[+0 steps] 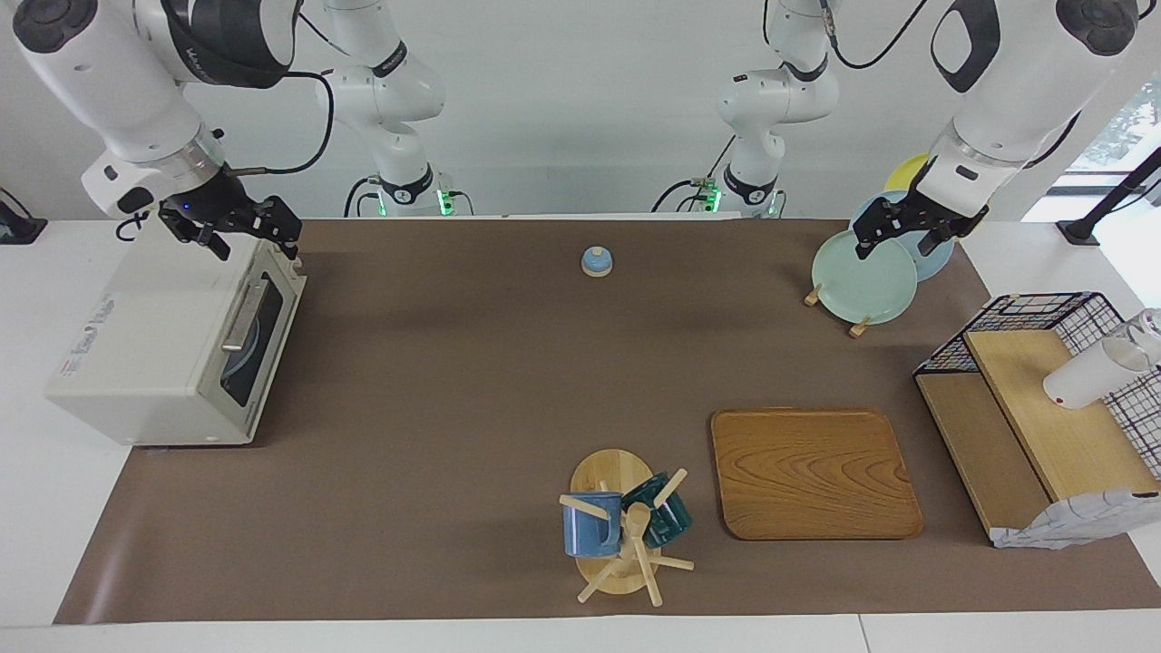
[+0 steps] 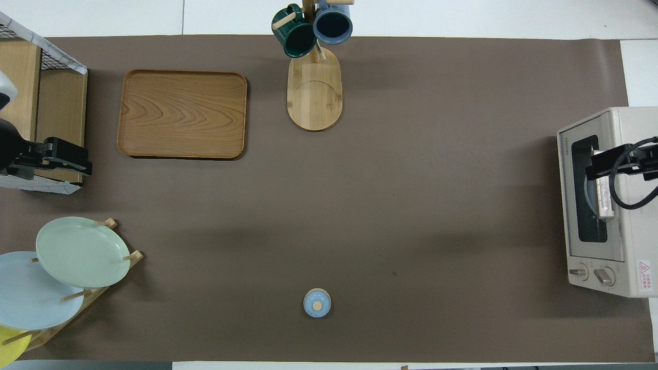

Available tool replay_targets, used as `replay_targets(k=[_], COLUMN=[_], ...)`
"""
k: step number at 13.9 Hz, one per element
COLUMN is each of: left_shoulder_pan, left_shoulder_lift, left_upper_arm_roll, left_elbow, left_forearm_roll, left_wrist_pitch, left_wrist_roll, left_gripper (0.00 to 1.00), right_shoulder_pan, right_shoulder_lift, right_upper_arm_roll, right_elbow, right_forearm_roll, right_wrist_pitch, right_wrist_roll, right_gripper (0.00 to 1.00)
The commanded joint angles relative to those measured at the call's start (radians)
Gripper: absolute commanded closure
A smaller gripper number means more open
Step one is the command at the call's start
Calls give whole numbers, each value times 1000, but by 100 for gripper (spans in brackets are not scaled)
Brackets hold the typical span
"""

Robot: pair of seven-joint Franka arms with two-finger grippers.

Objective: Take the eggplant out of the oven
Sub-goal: 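Reach the right gripper to the toaster oven door handle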

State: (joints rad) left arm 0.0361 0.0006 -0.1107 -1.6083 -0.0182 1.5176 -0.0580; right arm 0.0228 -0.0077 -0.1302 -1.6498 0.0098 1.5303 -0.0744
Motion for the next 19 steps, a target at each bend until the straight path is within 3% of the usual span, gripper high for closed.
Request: replay_targets(k=[1, 13, 14, 15, 16, 17, 19], left_shoulder_pan=[10, 10, 10, 10, 10, 10, 10], left_shoulder_lift=[-24, -24, -24, -24, -24, -24, -24], left_upper_arm_roll=[-7, -7, -7, -7, -7, -7, -7], left_elbow=[-24, -24, -24, -24, -24, -24, -24], left_forearm_roll=[14, 15, 14, 15, 15, 15, 15], left_wrist_pitch=[10, 12, 12, 12, 10, 12, 10], left_wrist_roll=[7, 7, 7, 7, 7, 7, 7], left_gripper=[0, 0, 0, 0, 0, 0, 0], right_shoulder_pan=[-7, -21, -21, -23, -26, -18, -24], right_shoulder_lift=[-11, -31, -29, -23, -23, -26, -49], right_upper_arm_roll=[12, 9, 9, 6, 4, 3, 3], right_elbow=[4, -31, -30, -21, -28, -39, -99], right_forearm_roll=[-2, 4, 4, 4, 7, 2, -11], right_wrist_pitch=[-21, -13, 3, 43, 80, 102, 129], right_wrist_roll=[16, -31, -74, -125, -190, -259, -237], right_gripper=[0, 0, 24, 55, 72, 100, 100])
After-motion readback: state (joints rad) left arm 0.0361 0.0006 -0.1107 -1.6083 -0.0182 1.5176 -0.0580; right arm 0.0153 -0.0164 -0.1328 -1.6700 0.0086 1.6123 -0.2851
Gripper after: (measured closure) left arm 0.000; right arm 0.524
